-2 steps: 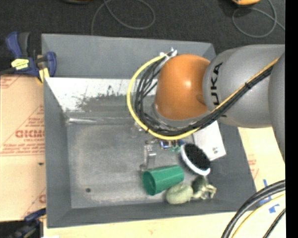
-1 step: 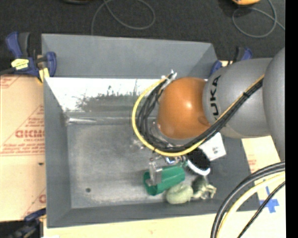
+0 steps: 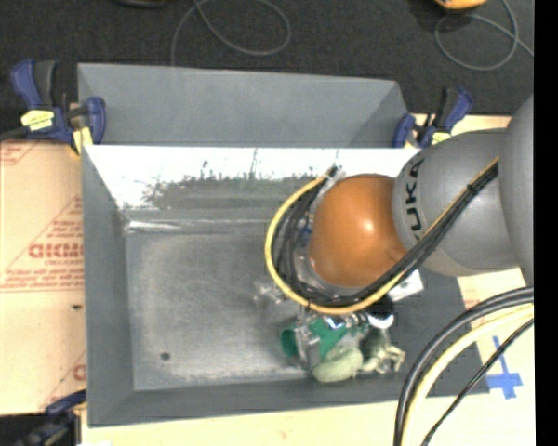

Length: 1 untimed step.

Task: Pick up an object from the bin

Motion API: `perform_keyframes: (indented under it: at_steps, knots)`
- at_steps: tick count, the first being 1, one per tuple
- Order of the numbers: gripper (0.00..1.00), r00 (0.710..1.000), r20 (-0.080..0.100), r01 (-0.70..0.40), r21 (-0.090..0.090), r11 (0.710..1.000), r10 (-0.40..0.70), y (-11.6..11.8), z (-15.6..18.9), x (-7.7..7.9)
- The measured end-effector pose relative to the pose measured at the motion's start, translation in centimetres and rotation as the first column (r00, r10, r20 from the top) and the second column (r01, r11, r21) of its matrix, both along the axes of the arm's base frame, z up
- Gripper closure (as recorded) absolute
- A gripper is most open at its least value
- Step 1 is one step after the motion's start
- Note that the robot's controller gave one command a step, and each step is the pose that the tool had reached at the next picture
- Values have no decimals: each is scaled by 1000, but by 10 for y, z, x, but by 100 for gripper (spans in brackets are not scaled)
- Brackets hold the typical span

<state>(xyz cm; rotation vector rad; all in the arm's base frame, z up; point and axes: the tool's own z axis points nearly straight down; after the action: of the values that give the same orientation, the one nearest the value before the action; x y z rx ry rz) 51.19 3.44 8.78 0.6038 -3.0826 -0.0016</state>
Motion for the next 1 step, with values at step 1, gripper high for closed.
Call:
perform_keyframes:
  at_steps: [1]
  knots:
    - [0, 1000, -4, -8, -1, 1000, 8, 9, 54, -2]
